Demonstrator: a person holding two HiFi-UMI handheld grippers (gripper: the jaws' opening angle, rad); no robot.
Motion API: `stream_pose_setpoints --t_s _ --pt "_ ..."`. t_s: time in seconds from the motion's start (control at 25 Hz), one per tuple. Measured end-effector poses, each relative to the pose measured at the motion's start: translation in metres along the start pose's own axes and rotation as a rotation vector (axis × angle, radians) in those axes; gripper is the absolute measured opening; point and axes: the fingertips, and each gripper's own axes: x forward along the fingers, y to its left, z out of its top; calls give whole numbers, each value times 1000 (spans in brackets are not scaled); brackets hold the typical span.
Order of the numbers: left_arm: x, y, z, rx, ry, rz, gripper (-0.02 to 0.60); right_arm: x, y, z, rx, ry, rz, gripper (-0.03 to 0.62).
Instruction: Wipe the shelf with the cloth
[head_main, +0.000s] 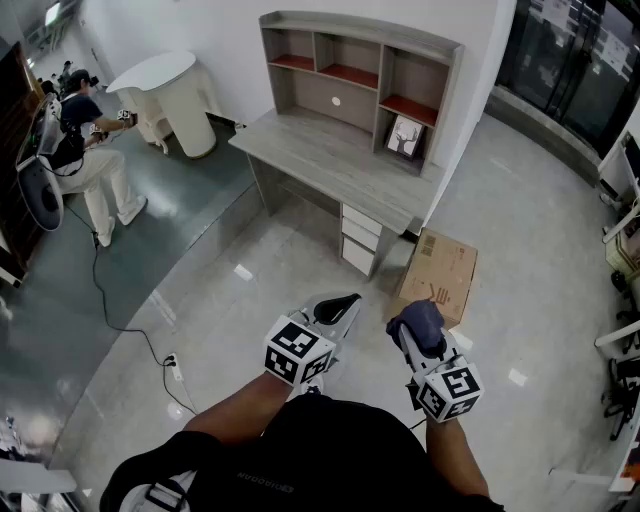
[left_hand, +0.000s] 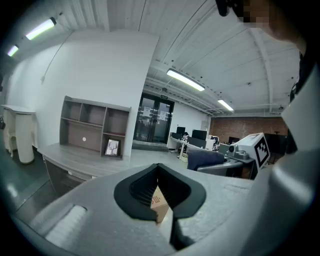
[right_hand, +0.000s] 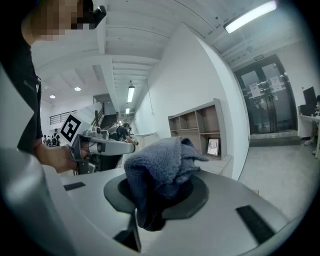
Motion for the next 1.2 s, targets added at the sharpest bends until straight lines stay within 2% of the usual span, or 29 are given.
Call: stream_pose_setpoints --t_s 0.6,0.88,1.2 --pt "8 19 2 12 6 -11 8 19 -5 -3 12 1 -15 94" --pt "9 41 3 21 11 -39 9 40 1 5 42 -37 -19 100" --pt "-2 84 0 18 19 -69 9 80 15 6 60 -27 -61 103"
